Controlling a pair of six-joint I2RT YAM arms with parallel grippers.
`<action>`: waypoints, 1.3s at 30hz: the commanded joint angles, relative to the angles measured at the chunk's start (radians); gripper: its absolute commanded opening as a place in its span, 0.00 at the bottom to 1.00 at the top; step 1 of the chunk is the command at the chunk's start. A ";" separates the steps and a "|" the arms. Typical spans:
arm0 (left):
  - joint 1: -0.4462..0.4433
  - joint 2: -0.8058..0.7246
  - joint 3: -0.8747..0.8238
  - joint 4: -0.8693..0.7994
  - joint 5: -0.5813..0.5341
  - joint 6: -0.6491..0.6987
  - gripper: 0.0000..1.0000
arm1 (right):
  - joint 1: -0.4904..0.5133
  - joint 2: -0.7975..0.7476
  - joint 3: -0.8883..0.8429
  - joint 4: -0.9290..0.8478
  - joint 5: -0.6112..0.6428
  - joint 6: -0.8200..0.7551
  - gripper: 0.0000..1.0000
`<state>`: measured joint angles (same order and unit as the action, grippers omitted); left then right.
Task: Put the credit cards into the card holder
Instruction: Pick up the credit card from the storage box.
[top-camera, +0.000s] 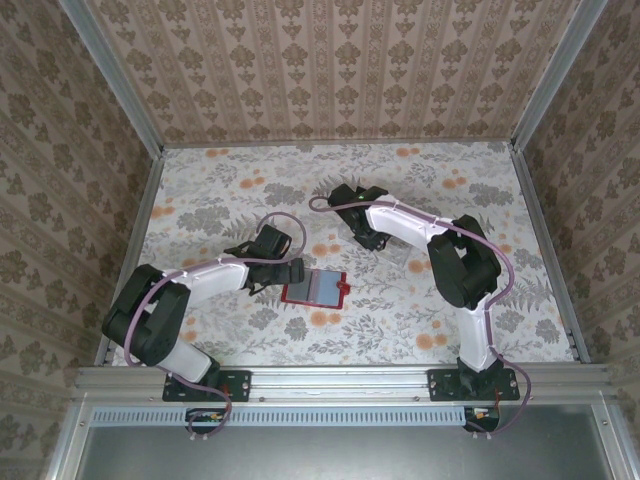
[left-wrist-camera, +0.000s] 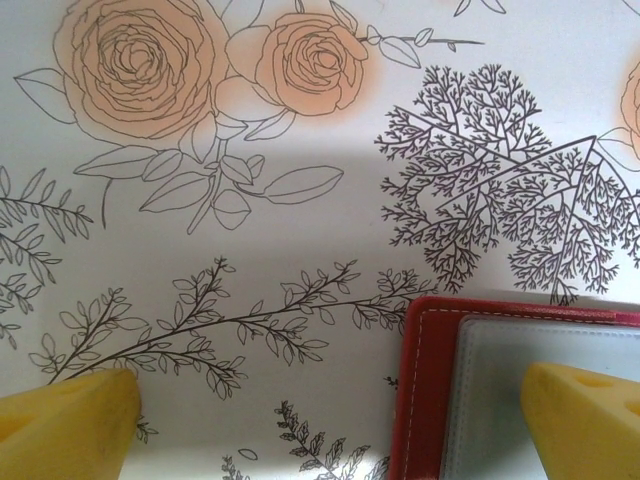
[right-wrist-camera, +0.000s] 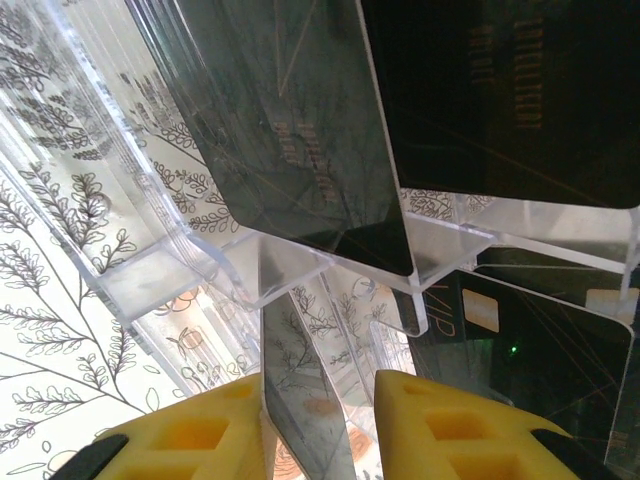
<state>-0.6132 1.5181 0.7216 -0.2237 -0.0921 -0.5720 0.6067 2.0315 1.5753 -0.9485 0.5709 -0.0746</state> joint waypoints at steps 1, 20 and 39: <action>0.009 -0.029 -0.005 0.027 0.017 -0.015 1.00 | -0.002 0.024 0.070 -0.054 -0.022 -0.002 0.32; 0.048 -0.192 -0.081 0.034 0.074 0.003 1.00 | -0.025 0.040 0.133 -0.196 -0.034 0.025 0.32; 0.058 -0.211 -0.095 0.044 0.083 -0.008 1.00 | -0.033 0.013 0.051 -0.170 -0.045 0.022 0.26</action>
<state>-0.5613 1.3094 0.6323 -0.1864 -0.0212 -0.5720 0.5804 2.0571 1.6276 -1.1000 0.5373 -0.0486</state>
